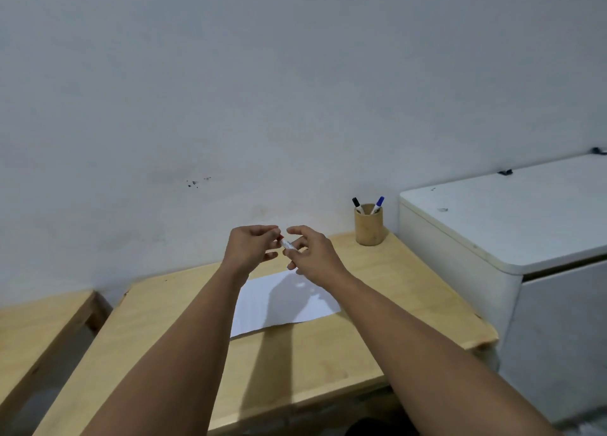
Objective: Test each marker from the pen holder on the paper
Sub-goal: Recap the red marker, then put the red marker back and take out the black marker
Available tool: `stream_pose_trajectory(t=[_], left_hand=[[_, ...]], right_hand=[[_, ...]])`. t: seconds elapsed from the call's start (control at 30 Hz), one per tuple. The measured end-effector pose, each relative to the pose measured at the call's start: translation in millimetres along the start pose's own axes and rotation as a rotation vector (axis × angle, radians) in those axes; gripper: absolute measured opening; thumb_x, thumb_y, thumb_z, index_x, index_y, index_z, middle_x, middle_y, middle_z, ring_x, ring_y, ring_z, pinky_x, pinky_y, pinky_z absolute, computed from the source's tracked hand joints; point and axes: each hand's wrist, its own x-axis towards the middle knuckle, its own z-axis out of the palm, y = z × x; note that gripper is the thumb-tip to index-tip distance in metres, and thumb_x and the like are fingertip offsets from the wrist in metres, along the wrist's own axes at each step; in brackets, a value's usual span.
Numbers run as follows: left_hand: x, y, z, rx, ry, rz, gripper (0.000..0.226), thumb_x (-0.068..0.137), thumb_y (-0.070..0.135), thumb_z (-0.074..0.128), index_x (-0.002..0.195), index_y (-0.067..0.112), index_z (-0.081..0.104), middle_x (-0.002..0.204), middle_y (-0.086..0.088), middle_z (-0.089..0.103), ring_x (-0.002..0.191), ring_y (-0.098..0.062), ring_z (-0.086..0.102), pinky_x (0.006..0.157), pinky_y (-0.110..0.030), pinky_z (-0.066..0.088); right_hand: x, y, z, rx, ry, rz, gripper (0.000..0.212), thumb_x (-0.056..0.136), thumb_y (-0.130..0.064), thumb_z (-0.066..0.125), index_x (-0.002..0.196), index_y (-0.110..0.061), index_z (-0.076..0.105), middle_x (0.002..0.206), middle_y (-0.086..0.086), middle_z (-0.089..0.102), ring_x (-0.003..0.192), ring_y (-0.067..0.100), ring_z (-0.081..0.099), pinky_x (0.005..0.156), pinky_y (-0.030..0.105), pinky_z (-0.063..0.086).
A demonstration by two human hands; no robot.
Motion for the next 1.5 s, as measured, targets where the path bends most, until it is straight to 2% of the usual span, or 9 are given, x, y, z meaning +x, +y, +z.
stream_pose_trajectory(t=[0.1, 0.2, 0.4, 0.5, 0.63, 0.8, 1.0, 1.33, 1.5], left_hand=[[23.9, 3.9, 34.9, 0.218, -0.104, 0.112, 0.026, 0.097, 0.023, 0.066, 0.122, 0.017, 0.073, 0.12, -0.002, 0.075, 0.105, -0.018, 0.072, 0.09, -0.039, 0.06], [46.3, -4.5, 75.6, 0.424, -0.076, 0.223, 0.05, 0.096, 0.027, 0.064, 0.146, 0.021, 0.056, 0.128, 0.005, 0.071, 0.106, -0.013, 0.07, 0.09, -0.031, 0.052], [101.7, -43.3, 151.9, 0.532, -0.135, 0.162, 0.074, 0.088, 0.039, 0.074, 0.154, 0.023, 0.044, 0.139, 0.0, 0.063, 0.123, -0.021, 0.061, 0.103, -0.041, 0.051], [130.2, -60.0, 185.9, 0.541, -0.173, 0.139, 0.082, 0.084, 0.043, 0.078, 0.154, 0.022, 0.042, 0.145, -0.003, 0.059, 0.13, -0.023, 0.057, 0.106, -0.042, 0.049], [160.2, -76.0, 222.1, 0.52, -0.175, 0.126, 0.094, 0.077, 0.048, 0.083, 0.156, 0.021, 0.039, 0.152, -0.003, 0.052, 0.135, -0.023, 0.053, 0.107, -0.043, 0.048], [175.2, -91.0, 244.4, 0.421, -0.158, 0.168, 0.08, 0.064, 0.065, 0.079, 0.134, 0.035, 0.054, 0.119, 0.02, 0.067, 0.114, -0.011, 0.066, 0.085, -0.029, 0.054], [177.6, -100.2, 246.4, 0.396, -0.123, 0.171, 0.075, 0.062, 0.067, 0.08, 0.127, 0.039, 0.053, 0.105, 0.024, 0.067, 0.096, 0.0, 0.068, 0.085, -0.039, 0.061], [162.7, -86.1, 242.4, 0.475, -0.163, 0.176, 0.079, 0.075, 0.062, 0.078, 0.142, 0.03, 0.052, 0.132, 0.006, 0.07, 0.112, -0.019, 0.069, 0.089, -0.041, 0.061], [145.0, -62.8, 218.7, 0.529, -0.122, 0.157, 0.08, 0.085, 0.052, 0.076, 0.152, 0.022, 0.044, 0.147, -0.002, 0.059, 0.125, -0.024, 0.063, 0.098, -0.04, 0.054]], right_hand=[[24.0, 12.5, -40.6, -0.111, 0.081, 0.004, 0.02, 0.099, -0.01, 0.072, 0.116, -0.017, 0.079, 0.098, 0.005, 0.079, 0.089, 0.028, 0.079, 0.081, 0.037, 0.058], [55.6, 18.3, -87.7, -0.185, 0.257, 0.002, 0.007, 0.099, -0.021, 0.076, 0.104, -0.026, 0.077, 0.094, -0.002, 0.079, 0.09, 0.02, 0.075, 0.079, 0.032, 0.055], [117.8, 30.0, -167.3, -0.185, 0.54, -0.076, 0.012, 0.094, -0.021, 0.08, 0.096, -0.029, 0.071, 0.088, -0.02, 0.072, 0.084, 0.002, 0.072, 0.071, 0.014, 0.054], [142.9, 47.4, -185.7, -0.313, 0.528, -0.051, 0.01, 0.092, -0.028, 0.079, 0.099, -0.028, 0.072, 0.084, -0.017, 0.074, 0.09, 0.015, 0.074, 0.087, 0.034, 0.056], [164.1, 74.8, -192.7, -0.471, 0.498, 0.007, 0.017, 0.09, -0.034, 0.077, 0.096, -0.036, 0.061, 0.071, -0.024, 0.065, 0.084, 0.011, 0.065, 0.095, 0.042, 0.039], [179.5, 103.5, -189.1, -0.597, 0.292, 0.054, 0.031, 0.087, -0.036, 0.07, 0.111, -0.044, 0.053, 0.072, -0.023, 0.069, 0.091, 0.011, 0.066, 0.101, 0.047, 0.032], [194.2, 113.2, -183.0, -0.824, 0.161, 0.094, 0.024, 0.078, -0.055, 0.067, 0.077, -0.032, 0.073, 0.077, -0.018, 0.062, 0.089, 0.015, 0.063, 0.099, 0.049, 0.024], [185.3, 56.0, -190.3, -0.381, 0.416, -0.047, 0.024, 0.088, -0.05, 0.076, 0.069, -0.038, 0.065, 0.076, -0.026, 0.071, 0.084, -0.009, 0.062, 0.087, 0.039, 0.023], [168.0, 7.0, -197.2, -0.118, 0.392, -0.131, 0.014, 0.101, -0.035, 0.075, 0.095, -0.022, 0.076, 0.087, -0.005, 0.078, 0.085, 0.015, 0.076, 0.094, 0.047, 0.061]])
